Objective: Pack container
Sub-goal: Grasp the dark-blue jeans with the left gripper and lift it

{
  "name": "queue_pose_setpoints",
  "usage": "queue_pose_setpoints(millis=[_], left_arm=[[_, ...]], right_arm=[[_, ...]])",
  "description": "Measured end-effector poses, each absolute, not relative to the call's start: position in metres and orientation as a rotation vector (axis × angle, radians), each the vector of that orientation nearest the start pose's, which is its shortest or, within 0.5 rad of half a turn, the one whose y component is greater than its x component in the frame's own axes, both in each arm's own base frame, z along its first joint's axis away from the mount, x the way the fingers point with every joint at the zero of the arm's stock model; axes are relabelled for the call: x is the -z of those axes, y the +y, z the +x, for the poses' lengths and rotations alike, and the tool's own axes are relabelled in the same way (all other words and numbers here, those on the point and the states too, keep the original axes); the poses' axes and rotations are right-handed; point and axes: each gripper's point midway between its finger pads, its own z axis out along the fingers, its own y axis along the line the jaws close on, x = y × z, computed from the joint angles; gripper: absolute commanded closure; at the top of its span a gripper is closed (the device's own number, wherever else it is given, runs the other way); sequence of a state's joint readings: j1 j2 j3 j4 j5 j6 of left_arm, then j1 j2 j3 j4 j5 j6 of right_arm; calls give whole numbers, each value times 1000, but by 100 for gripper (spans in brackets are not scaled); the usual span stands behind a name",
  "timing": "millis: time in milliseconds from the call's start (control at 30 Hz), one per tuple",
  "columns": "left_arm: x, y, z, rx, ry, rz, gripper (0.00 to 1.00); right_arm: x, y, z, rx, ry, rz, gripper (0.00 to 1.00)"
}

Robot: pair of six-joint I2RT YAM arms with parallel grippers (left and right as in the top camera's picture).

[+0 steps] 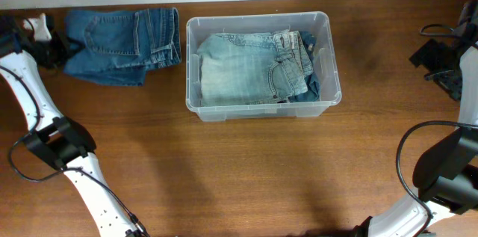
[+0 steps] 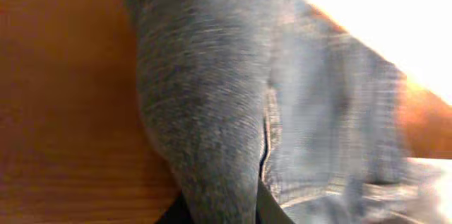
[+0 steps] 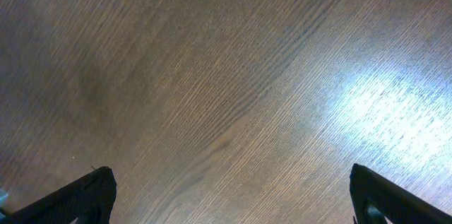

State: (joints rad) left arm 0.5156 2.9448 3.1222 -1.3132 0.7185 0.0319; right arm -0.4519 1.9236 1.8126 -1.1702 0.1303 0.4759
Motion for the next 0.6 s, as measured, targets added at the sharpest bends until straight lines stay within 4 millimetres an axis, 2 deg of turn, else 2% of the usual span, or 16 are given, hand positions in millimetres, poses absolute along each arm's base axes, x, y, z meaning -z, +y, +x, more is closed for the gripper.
queue_pose_setpoints(millis=[100, 200, 367, 500, 600], left_arm=[[-137, 173, 580, 734, 2358, -300, 99], [-206, 142, 581, 706, 2281, -185, 99], [-316, 88, 565, 647, 2137, 4, 99], [-372, 62, 544, 625, 2058, 72, 99], [-398, 42, 532, 634, 2022, 104, 99]], right_arm=[[-159, -208, 378, 181, 2533, 1297, 2], [-160, -208, 378, 181, 2532, 1297, 2], [-159, -208, 378, 181, 2533, 1296, 2], [-159, -208, 378, 181, 2532, 1297, 1], [-159, -208, 378, 181, 2533, 1296, 2]])
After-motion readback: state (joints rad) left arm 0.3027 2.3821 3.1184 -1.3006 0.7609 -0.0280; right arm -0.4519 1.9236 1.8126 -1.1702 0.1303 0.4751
